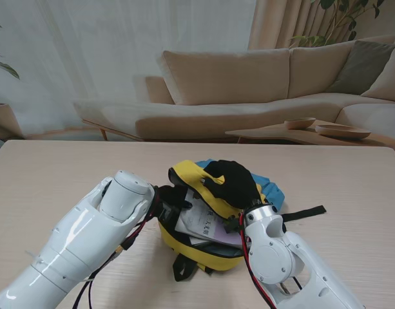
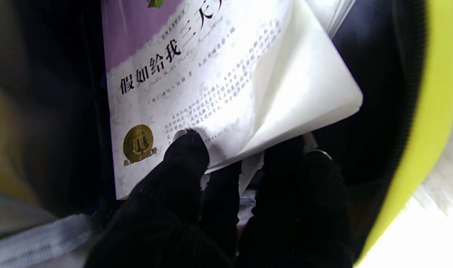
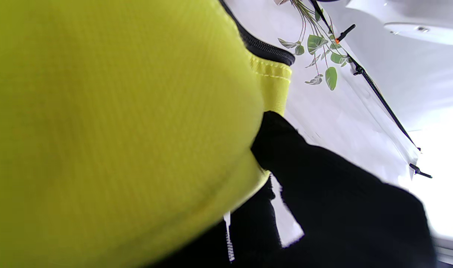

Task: Pack books into the school bag then zip close the school bag

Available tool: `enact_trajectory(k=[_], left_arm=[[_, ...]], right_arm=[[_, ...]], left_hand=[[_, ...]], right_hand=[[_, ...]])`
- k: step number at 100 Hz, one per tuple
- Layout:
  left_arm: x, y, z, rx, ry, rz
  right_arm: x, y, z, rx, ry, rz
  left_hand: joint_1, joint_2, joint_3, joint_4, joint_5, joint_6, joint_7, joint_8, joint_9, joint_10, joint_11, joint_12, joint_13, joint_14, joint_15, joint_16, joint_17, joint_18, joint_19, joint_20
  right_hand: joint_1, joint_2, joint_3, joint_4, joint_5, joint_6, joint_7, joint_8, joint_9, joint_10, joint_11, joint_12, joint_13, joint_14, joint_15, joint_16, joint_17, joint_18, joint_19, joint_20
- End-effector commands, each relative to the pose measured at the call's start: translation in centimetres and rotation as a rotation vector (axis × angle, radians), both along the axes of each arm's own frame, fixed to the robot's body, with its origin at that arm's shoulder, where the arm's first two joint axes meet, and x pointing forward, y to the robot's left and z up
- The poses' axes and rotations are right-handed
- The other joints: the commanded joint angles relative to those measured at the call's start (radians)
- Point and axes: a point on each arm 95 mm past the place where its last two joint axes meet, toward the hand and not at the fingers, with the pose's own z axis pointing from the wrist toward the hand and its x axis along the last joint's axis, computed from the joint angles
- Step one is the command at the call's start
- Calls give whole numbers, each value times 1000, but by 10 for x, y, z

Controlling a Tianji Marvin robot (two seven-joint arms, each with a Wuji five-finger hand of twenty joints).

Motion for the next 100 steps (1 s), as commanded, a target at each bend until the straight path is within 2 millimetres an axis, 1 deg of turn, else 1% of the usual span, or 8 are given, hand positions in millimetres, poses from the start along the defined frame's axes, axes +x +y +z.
enact_trajectory(k=[1, 10, 18, 23, 34, 48, 79, 100], left_arm=[[-3, -13, 8, -29, -5, -45], [-5, -11, 8, 31, -58, -76], [-8, -10, 11, 97, -117, -103], [-10, -9, 13, 142, -153, -123], [-14, -6, 16, 227, -213, -174], [-18, -5, 23, 283, -270, -200], [-32, 5, 39, 349, -395, -223], [-59, 34, 51, 469, -496, -245]], right_arm=[[-4, 6, 4, 14, -2, 22], [-3, 6, 4, 12, -4, 22], [-3, 6, 4, 15, -2, 20], [-3, 6, 4, 18, -2, 19], [-3, 6, 4, 16, -3, 22], [-3, 5, 4, 18, -4, 22], [-2, 4, 4, 26, -3, 15], [-2, 3, 2, 27, 16, 28]], left_hand=[[75, 3, 16, 9, 56, -68, 127, 4, 63, -16, 67, -16, 27, 34, 20, 1, 6, 34, 31, 22], [45, -9, -83, 38, 2, -10, -12, -111, -31, 17, -67, -54, -51, 34, -68, -41, -70, 17, -30, -16], [-132, -17, 55, 20, -1, 20, -189, -175, -162, 44, -31, -277, -90, 35, -127, -69, -114, 22, -75, -41], [-206, -10, 119, 22, 10, 34, -256, -203, -179, 53, -49, -339, -99, 39, -146, -78, -124, 29, -91, -47], [-296, 5, 152, 32, 7, 67, -405, -290, -206, 77, -114, -384, -121, 40, -192, -101, -144, 31, -132, -69], [-348, 5, 153, 35, 23, 94, -523, -393, -222, 107, -189, -437, -149, 55, -255, -133, -175, 51, -191, -106], [-382, 12, 148, 36, 38, 66, -528, -408, -228, 97, -216, -451, -182, 56, -299, -150, -212, 55, -229, -133], [-374, 19, 145, 37, 51, 30, -485, -360, -248, 74, -242, -453, -253, 31, -348, -160, -300, 34, -271, -149]], right_hand=[[61, 70, 15, 9, 87, -301, 78, 53, -16, -1, 8, 15, -16, -15, -10, 9, -8, -8, 24, 10], [60, 69, 16, 9, 88, -302, 78, 54, -16, 0, 7, 15, -17, -15, -11, 9, -7, -7, 24, 10], [61, 69, 17, 10, 88, -300, 78, 54, -17, 0, 7, 15, -18, -15, -11, 9, -9, -7, 24, 10], [61, 67, 17, 10, 90, -298, 79, 54, -15, 1, 8, 16, -17, -14, -10, 9, -9, -7, 24, 10], [60, 67, 20, 10, 90, -299, 78, 53, -16, 0, 6, 15, -17, -14, -10, 9, -9, -7, 23, 10], [58, 63, 23, 11, 91, -299, 78, 53, -13, 0, 7, 16, -16, -14, -10, 9, -8, -6, 24, 10], [57, 61, 27, 13, 91, -297, 78, 52, -14, 1, 5, 16, -18, -13, -11, 9, -10, -4, 24, 11], [61, 61, 27, 14, 82, -287, 71, 44, -19, 0, 2, 15, -24, -13, -14, 8, -16, -3, 21, 10]])
